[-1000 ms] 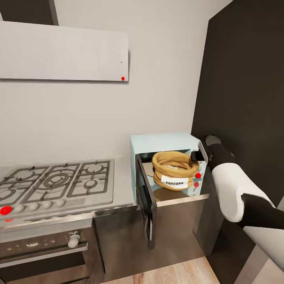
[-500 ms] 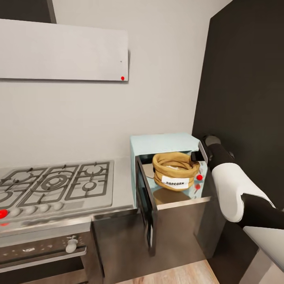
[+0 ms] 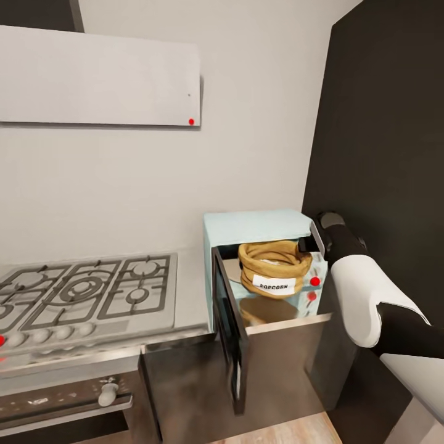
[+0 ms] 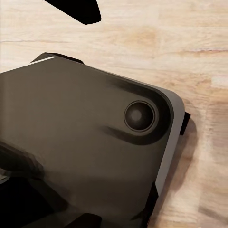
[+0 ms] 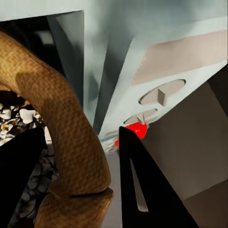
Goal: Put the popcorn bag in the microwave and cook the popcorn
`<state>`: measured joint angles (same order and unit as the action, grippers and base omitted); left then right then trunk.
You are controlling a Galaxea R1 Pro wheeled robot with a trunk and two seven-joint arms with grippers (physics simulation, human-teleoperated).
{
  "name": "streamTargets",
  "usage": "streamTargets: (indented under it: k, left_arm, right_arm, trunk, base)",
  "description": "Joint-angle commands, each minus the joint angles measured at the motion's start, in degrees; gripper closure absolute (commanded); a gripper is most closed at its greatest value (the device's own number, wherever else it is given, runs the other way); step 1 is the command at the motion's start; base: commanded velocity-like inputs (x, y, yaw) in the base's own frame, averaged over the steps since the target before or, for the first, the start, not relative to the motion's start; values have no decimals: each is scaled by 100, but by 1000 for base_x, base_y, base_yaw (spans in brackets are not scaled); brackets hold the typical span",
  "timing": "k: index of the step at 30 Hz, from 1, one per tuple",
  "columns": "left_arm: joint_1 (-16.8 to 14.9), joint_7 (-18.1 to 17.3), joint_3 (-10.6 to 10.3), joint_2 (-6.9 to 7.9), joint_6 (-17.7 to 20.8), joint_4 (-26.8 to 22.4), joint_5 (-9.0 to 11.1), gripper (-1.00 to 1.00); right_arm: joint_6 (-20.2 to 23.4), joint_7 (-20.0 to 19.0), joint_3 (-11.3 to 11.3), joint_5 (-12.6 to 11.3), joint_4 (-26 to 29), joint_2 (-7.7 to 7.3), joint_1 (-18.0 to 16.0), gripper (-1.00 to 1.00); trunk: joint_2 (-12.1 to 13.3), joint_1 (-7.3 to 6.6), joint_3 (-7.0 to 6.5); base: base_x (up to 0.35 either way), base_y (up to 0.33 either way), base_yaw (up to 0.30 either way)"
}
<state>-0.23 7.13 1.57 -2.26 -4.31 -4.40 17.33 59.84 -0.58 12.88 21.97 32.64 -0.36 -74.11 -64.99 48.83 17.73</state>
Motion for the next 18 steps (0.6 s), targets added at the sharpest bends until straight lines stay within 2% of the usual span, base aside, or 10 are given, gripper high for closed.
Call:
streamTargets:
  k: [1,13,18]
  left_arm:
    - [-3,12,15,-2,-17,0,19,-100]
    - [-3,16,17,-2,-17,0,19,-100]
    - [-3,16,18,-2,-17,0,22,-100]
  right_arm:
    - [16,-5,21,-48,6,6,-7,100]
    - [16,-4,21,-52,-20,2,-7,100]
    - [16,-11,21,-52,-26,1,-7,100]
  trunk:
    - [-5,1,6]
    - [-5,1,6]
    - [-5,1,6]
  base:
    - [134,68,0]
    - [139,105,0]
    - [21,16,0]
